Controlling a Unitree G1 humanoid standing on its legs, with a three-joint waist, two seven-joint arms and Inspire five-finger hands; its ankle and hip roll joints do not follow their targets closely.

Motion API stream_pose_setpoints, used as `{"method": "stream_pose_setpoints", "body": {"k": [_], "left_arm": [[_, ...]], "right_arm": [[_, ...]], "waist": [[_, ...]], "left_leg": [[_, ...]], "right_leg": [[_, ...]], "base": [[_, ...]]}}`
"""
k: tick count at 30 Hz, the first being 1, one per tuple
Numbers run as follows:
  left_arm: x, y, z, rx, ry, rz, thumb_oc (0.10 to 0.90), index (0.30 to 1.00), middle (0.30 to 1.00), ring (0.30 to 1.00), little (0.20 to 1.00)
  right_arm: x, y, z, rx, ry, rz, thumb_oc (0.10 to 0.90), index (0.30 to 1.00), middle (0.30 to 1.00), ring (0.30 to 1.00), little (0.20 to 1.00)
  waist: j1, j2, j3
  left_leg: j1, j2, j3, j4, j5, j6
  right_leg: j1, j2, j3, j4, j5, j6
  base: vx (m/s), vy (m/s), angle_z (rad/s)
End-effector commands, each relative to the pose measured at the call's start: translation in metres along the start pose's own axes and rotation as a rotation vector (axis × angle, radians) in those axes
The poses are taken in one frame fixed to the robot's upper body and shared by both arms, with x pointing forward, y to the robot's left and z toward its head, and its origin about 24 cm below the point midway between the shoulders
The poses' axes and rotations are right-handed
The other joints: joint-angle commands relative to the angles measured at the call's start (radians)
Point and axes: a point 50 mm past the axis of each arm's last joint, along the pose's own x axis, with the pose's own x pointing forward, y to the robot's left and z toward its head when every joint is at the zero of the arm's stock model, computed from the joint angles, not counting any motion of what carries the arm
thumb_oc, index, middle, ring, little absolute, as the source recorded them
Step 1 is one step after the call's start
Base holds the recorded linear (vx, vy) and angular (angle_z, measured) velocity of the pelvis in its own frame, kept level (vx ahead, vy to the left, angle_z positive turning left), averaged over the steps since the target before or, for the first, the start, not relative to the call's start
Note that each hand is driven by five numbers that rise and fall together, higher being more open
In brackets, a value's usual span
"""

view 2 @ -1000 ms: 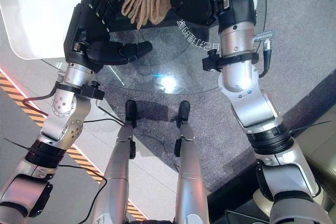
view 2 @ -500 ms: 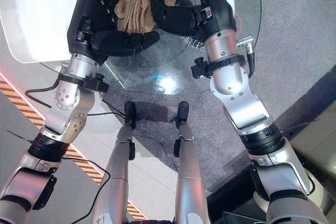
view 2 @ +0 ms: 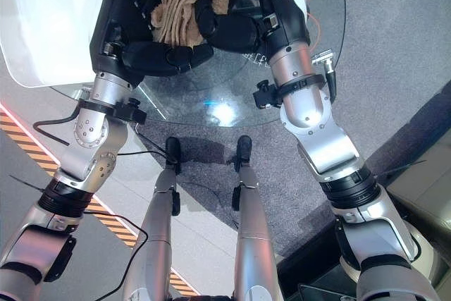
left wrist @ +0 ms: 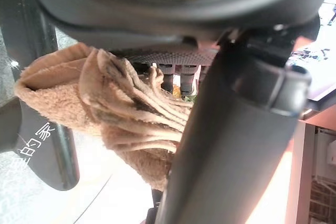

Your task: Wipe the table with a cloth and put it in the basket.

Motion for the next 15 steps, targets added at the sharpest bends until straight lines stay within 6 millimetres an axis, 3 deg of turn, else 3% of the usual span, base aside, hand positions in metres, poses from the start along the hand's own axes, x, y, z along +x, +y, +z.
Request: {"method": "stream_pose_setpoints", "body": {"k": [1, 15], "left_arm": [[0.0235, -0.0244, 0.0474, 0.024, -0.246, -0.092, 0.800, 0.900, 0.900, 0.900, 0.900], [0.0255, -0.0145, 0.0448, 0.113, -0.240, -0.057, 0.800, 0.900, 0.900, 0.900, 0.900]], "right_arm": [[0.0037, -0.0104, 0.1230, 0.167, -0.634, 0.000, 0.100, 0.300, 0.300, 0.300, 0.200], [0.0054, -0.0096, 0.1325, 0.220, -0.655, 0.057, 0.100, 0.300, 0.300, 0.300, 0.200]], "waist": [[0.010, -0.015, -0.026], [0.016, -0.021, -0.026]], "left_leg": [[0.052, -0.048, 0.078, -0.061, 0.004, 0.075], [0.060, -0.043, 0.078, -0.057, 0.003, 0.073]], "right_leg": [[0.077, 0.069, -0.043, -0.027, -0.042, -0.007], [0.085, 0.069, -0.046, -0.023, -0.043, -0.011]], "base": [[0.00, 0.000, 0.00], [0.00, 0.000, 0.00]]}}
